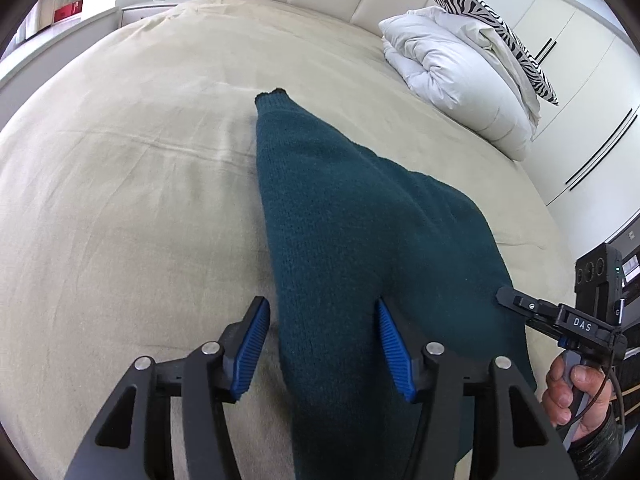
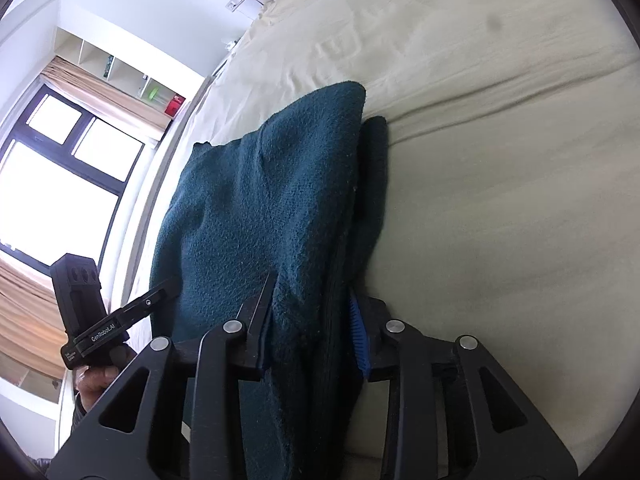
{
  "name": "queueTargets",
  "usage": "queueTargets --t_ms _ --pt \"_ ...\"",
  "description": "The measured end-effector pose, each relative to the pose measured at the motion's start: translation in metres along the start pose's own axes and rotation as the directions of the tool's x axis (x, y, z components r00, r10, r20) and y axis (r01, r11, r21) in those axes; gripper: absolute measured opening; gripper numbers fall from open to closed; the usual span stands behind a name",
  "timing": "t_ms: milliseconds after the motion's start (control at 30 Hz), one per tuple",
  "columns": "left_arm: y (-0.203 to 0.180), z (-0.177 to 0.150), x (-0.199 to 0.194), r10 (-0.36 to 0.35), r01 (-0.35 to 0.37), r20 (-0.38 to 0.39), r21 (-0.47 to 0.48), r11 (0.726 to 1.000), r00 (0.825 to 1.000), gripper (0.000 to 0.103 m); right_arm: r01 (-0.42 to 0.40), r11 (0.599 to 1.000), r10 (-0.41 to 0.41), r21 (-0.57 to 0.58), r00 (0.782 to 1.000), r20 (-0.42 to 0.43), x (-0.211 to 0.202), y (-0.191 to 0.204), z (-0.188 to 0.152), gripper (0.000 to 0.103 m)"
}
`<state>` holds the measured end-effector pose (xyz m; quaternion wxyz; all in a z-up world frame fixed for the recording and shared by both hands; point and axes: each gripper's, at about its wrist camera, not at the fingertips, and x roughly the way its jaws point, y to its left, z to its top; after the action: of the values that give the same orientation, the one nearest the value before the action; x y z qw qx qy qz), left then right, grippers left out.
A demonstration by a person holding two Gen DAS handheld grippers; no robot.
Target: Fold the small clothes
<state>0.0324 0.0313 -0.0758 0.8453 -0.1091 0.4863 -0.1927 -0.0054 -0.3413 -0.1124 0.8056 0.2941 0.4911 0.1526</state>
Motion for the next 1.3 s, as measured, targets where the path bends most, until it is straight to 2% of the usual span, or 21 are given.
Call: queueTargets --t_ms 100,167,300,433,600,700,800,933,967,1033,1100,1133,1167,1200,1267,1300 --pt "-0.005 -0.003 -0.022 0.004 -0.003 0.046 -0.004 1.0 0.999 0.056 0.061 0.998 -0.059 -0.027 0.997 0.058 -0.026 0.011 -0.002 0.032" --pt "-0.013 -0.008 -0.037 0.006 -0.008 0.084 0.026 1.0 0.996 0.056 0.083 0.996 -0.079 -0.036 0.992 0.098 -0.046 0.016 -0.005 0.032" --pt "-0.026 -0.022 -0.039 0.013 -0.02 0.083 0.085 0.996 0.996 0.056 0.003 0.996 0.01 -0.087 0.99 0.142 -0.077 0.034 -0.015 0.032" --pt "-0.022 -0.033 -0.018 0.05 -0.053 0.041 0.082 0.995 0.998 0.056 -0.083 0.988 0.094 -0.133 0.993 0.078 -0.068 0.049 -0.031 0.032" --pt "-0.017 -0.052 -0.01 0.115 -0.118 0.034 0.12 0.986 0.993 0.058 0.006 0.992 -0.009 -0.125 1.0 -0.022 -0.03 0.03 -0.055 0.03" --pt "-0.014 -0.058 -0.012 0.113 -0.117 0.044 0.115 0.986 0.993 0.058 -0.003 0.986 0.005 -0.169 1.0 0.014 -0.032 0.027 -0.067 0.03" --pt "-0.013 -0.058 -0.025 0.104 -0.111 0.073 0.1 0.989 0.992 0.058 -0.007 0.984 0.009 -0.18 1.0 0.008 -0.04 0.028 -0.071 0.03" --pt "-0.013 -0.053 -0.051 0.155 -0.175 0.17 0.106 0.979 0.973 0.058 0.039 0.979 -0.03 -0.199 0.998 0.047 -0.061 0.029 -0.072 0.031" --pt "-0.014 -0.051 -0.059 0.171 -0.195 0.204 0.105 0.975 0.964 0.062 0.067 0.978 -0.054 -0.199 0.996 0.071 -0.068 0.031 -0.07 0.032" --pt "-0.018 -0.047 -0.078 0.208 -0.248 0.292 0.106 0.963 0.933 0.076 0.128 0.971 -0.104 -0.203 0.987 0.126 -0.085 0.034 -0.07 0.032" --pt "-0.028 -0.045 -0.101 0.236 -0.301 0.395 0.112 0.947 0.888 0.1 0.188 0.958 -0.146 -0.217 0.97 0.195 -0.104 0.041 -0.066 0.032" --pt "-0.034 -0.045 -0.113 0.246 -0.328 0.448 0.114 0.938 0.86 0.103 0.215 0.95 -0.162 -0.227 0.959 0.231 -0.113 0.044 -0.065 0.034" --pt "-0.04 -0.046 -0.125 0.254 -0.355 0.503 0.115 0.928 0.826 0.103 0.245 0.94 -0.177 -0.239 0.946 0.271 -0.122 0.051 -0.063 0.039" --pt "-0.045 -0.044 -0.135 0.259 -0.377 0.541 0.119 0.918 0.801 0.103 0.281 0.926 -0.194 -0.252 0.927 0.321 -0.131 0.06 -0.062 0.044" --pt "-0.056 -0.041 -0.152 0.279 -0.427 0.596 0.118 0.897 0.753 0.103 0.337 0.903 -0.209 -0.268 0.887 0.412 -0.147 0.077 -0.064 0.074" --pt "-0.06 -0.038 -0.159 0.297 -0.453 0.615 0.11 0.885 0.73 0.103 0.363 0.891 -0.208 -0.273 0.86 0.467 -0.156 0.086 -0.066 0.079"
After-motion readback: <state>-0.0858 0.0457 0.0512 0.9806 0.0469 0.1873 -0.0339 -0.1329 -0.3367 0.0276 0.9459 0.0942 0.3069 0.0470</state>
